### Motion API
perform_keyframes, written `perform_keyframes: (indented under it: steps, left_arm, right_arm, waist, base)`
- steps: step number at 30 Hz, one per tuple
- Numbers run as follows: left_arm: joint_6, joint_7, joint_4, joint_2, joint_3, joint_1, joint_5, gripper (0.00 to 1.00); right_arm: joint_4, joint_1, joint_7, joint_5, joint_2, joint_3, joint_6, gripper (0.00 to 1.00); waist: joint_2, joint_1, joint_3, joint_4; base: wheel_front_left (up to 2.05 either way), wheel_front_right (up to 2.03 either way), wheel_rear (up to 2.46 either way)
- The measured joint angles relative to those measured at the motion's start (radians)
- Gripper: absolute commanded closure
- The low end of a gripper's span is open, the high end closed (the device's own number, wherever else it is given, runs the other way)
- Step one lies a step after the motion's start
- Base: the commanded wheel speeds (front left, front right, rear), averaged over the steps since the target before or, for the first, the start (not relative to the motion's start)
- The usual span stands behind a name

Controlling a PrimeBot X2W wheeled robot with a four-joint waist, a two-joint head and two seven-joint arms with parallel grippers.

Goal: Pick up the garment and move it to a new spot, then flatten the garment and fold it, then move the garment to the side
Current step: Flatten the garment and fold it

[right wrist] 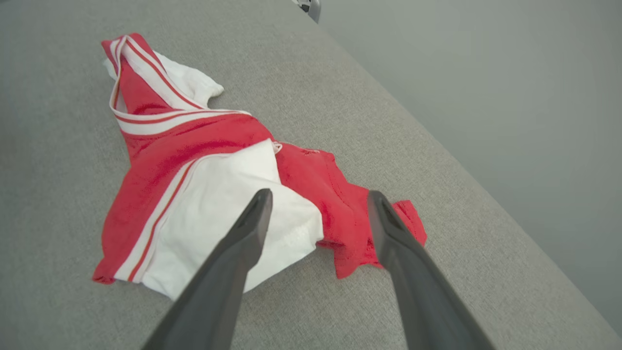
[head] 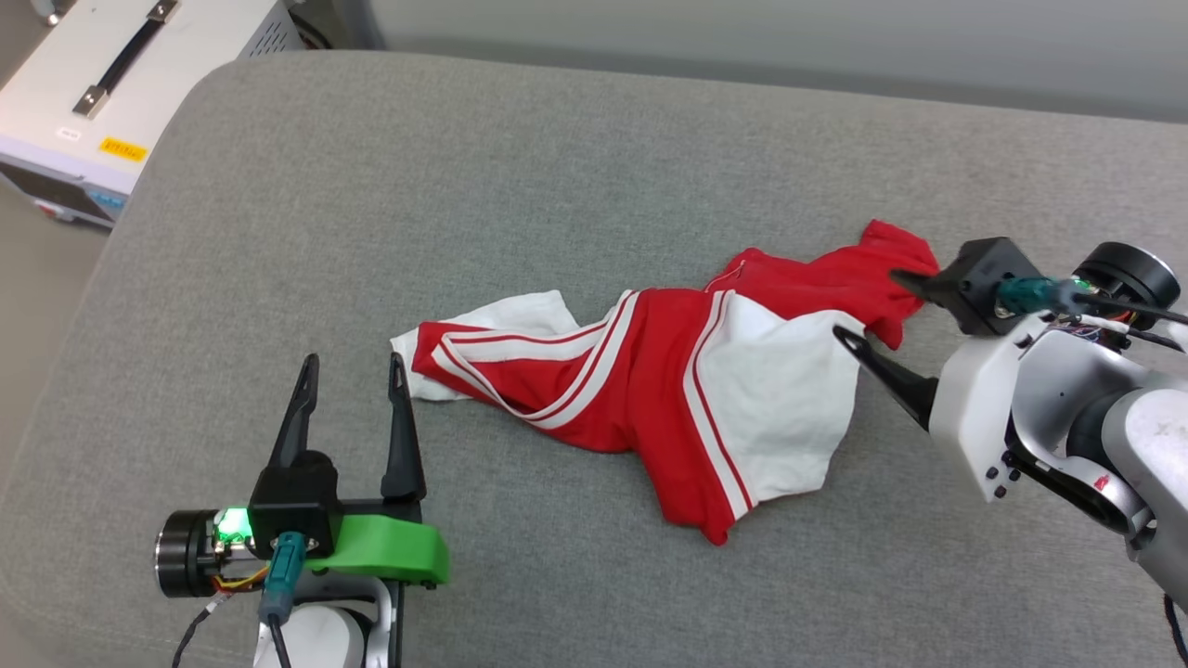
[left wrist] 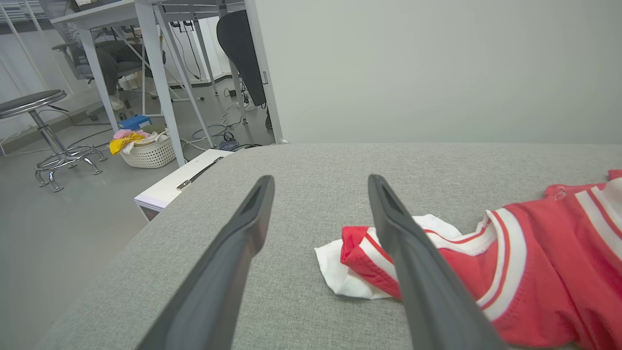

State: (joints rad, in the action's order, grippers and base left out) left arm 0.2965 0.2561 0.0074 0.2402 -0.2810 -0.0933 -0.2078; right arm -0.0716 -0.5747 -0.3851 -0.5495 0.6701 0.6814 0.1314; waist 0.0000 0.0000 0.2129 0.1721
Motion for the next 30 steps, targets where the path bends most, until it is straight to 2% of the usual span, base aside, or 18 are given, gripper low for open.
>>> perform_keyframes:
  steps: [3,7,17,22,23,24,30]
  left_arm:
    - [-0.034,0.000,0.005,-0.035,0.021,-0.002,0.027,0.00]
    - [-0.070,0.000,0.008,-0.080,0.047,-0.011,0.059,0.00]
    - [-0.132,0.000,0.012,-0.150,0.090,-0.044,0.107,0.00]
    - [-0.151,0.000,0.017,-0.166,0.100,-0.058,0.121,0.00]
    - [-0.152,0.000,0.017,-0.169,0.103,-0.059,0.123,0.00]
    - [-0.153,0.000,0.018,-0.170,0.109,-0.059,0.125,0.00]
    - [-0.165,0.000,0.025,-0.173,0.128,-0.059,0.142,0.00]
  right_arm:
    - [0.000,-0.064,-0.122,-0.073,0.050,0.098,0.000,0.00]
    - [0.018,-0.169,-0.192,-0.110,0.076,0.208,0.000,0.00]
    - [0.225,-0.319,-0.218,-0.182,0.045,0.468,0.000,0.00]
    - [0.284,-0.367,-0.179,-0.214,0.051,0.529,0.002,0.00]
    - [0.285,-0.370,-0.165,-0.218,0.051,0.533,0.002,0.55]
    - [0.289,-0.373,-0.137,-0.221,0.051,0.537,0.002,1.00]
    - [0.354,-0.412,0.040,-0.215,0.019,0.558,0.002,1.00]
  waist:
    - [0.0000,0.0000,0.024,0.013]
    - [0.0000,0.0000,0.061,0.034]
    - [0.0000,0.0000,0.158,0.085]
    - [0.0000,0.0000,0.192,0.103]
    - [0.0000,0.0000,0.195,0.105]
    - [0.0000,0.0000,0.196,0.105]
    - [0.0000,0.0000,0.179,0.085]
  base:
    - [0.00,0.00,0.00]
    - [0.00,0.00,0.00]
    - [0.00,0.00,0.00]
    - [0.00,0.00,0.00]
    - [0.00,0.00,0.00]
    - [0.00,0.00,0.00]
    - [0.00,0.00,0.00]
